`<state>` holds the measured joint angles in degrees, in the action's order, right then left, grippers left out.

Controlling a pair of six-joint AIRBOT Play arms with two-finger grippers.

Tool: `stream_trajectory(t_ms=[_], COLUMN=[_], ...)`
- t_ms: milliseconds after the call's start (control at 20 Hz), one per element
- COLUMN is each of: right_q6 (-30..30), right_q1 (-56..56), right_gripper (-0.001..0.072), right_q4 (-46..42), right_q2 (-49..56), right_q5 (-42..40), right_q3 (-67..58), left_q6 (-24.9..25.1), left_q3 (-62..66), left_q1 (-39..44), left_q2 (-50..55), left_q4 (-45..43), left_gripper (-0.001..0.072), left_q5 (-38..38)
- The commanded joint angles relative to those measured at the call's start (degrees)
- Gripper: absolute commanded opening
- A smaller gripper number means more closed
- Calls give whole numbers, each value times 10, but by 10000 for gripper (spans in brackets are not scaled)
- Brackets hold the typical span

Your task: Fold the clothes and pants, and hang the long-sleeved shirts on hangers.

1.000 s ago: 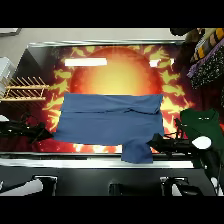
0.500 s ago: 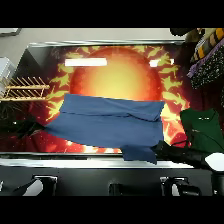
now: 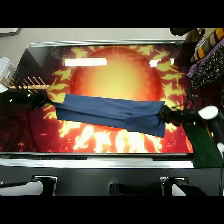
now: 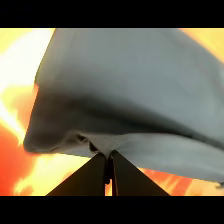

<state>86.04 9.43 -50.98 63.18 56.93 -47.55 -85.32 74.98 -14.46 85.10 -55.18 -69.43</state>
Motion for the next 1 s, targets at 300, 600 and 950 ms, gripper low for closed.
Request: stream_trajectory(t_ms=[300, 600, 950], right_q6=[-23, -32, -53], right_q1=[0, 0, 125], right_gripper=[27, 248, 637], right_q4=[-1, 15, -3], right_q2=[198, 251, 203], right_q5=[-61, -50, 99], right_q3=[-169, -176, -216], left_q6=[-13, -17, -49], left_q3=[247, 277, 410], left_q1=[64, 68, 42], left_q2=[223, 263, 212], left_q4=[-7, -9, -136], left_gripper=[11, 203, 329], left_q5=[10, 11, -136])
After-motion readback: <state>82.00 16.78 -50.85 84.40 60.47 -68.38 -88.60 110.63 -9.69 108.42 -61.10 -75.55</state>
